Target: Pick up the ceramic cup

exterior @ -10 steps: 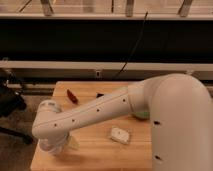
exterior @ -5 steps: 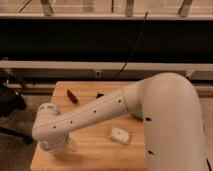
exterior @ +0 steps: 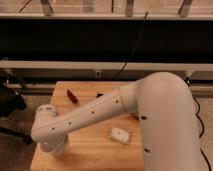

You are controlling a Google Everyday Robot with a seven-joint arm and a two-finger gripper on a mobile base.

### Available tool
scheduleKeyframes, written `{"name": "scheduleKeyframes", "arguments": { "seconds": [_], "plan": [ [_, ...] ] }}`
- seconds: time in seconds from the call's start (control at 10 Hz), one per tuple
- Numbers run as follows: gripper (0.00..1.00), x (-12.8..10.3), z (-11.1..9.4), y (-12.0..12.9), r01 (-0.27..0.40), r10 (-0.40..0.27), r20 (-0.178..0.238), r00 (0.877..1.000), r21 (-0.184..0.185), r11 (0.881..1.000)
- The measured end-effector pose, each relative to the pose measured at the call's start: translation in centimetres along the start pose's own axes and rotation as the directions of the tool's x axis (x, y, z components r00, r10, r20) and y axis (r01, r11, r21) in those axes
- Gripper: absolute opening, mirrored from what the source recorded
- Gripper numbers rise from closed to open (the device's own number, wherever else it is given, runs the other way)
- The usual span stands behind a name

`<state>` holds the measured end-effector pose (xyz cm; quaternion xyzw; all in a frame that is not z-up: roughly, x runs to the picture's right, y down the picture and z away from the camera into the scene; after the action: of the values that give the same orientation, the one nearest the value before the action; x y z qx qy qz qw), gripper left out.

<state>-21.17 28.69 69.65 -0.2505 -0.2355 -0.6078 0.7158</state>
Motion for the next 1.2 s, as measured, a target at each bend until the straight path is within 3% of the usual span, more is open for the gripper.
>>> {"name": "scheduleKeyframes", "arguments": {
  "seconds": [0.2,0.3,0.6,1.2],
  "plan": [
    [0.04,0.0,0.0,-0.1,-0.008,0.008,-0.003,1.000,0.010,1.000],
    [0.00,0.0,-0.1,-0.2,-0.009,0.009,-0.006,1.000,0.016,1.000],
    [0.00,0.1,-0.9,-0.5,-0.017,0.017,-0.016,1.000,0.018,1.000],
    [0.00,2.2,-5.9,-0.6,-0.052,0.053,-0.058,0.997,0.018,0.998]
  ]
}}
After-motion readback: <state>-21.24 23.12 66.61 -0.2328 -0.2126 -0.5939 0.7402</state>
